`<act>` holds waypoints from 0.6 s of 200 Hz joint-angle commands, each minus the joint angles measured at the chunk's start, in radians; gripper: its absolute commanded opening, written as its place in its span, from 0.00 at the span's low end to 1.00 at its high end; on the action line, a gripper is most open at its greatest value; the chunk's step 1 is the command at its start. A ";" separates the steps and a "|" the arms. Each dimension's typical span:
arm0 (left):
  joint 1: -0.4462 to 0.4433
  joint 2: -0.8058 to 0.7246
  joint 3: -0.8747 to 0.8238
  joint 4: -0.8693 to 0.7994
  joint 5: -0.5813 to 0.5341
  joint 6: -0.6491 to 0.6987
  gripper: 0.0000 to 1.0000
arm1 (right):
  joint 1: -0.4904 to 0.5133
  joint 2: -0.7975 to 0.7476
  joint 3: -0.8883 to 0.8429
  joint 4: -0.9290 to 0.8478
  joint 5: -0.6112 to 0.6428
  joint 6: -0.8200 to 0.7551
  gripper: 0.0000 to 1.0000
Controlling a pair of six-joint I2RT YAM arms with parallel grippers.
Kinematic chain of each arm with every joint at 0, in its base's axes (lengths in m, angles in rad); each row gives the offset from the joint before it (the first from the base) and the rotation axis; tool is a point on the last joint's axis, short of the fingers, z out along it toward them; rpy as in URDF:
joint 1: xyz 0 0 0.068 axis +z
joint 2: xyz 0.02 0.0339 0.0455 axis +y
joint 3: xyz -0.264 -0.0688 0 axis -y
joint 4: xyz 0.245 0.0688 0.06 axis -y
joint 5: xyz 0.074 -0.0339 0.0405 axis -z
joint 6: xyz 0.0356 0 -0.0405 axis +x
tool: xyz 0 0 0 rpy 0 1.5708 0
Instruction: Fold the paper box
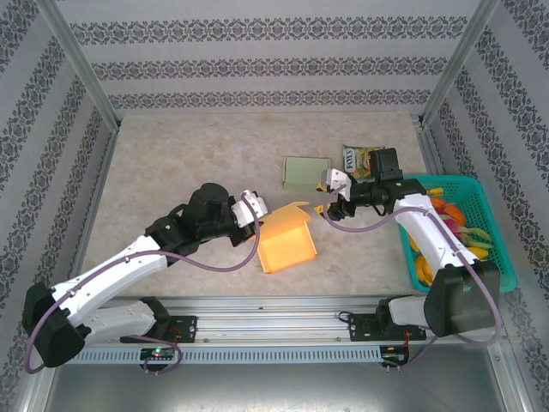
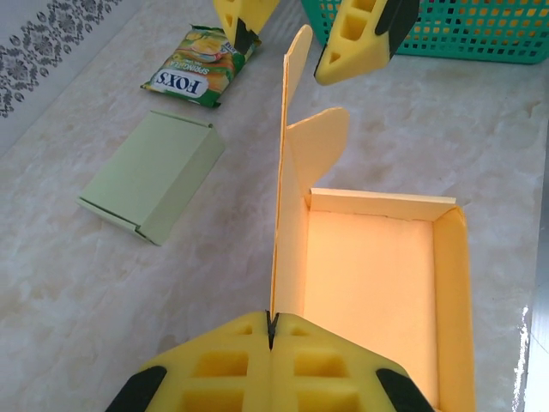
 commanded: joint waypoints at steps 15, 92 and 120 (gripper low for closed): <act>-0.021 -0.035 -0.015 0.049 0.003 0.017 0.00 | 0.004 0.032 0.010 -0.023 0.012 -0.061 0.58; -0.031 -0.024 -0.015 0.055 -0.035 0.016 0.00 | 0.051 0.063 0.031 -0.044 -0.080 -0.070 0.57; -0.031 -0.012 -0.006 0.053 -0.049 0.007 0.00 | 0.094 0.071 0.042 -0.083 -0.091 -0.090 0.58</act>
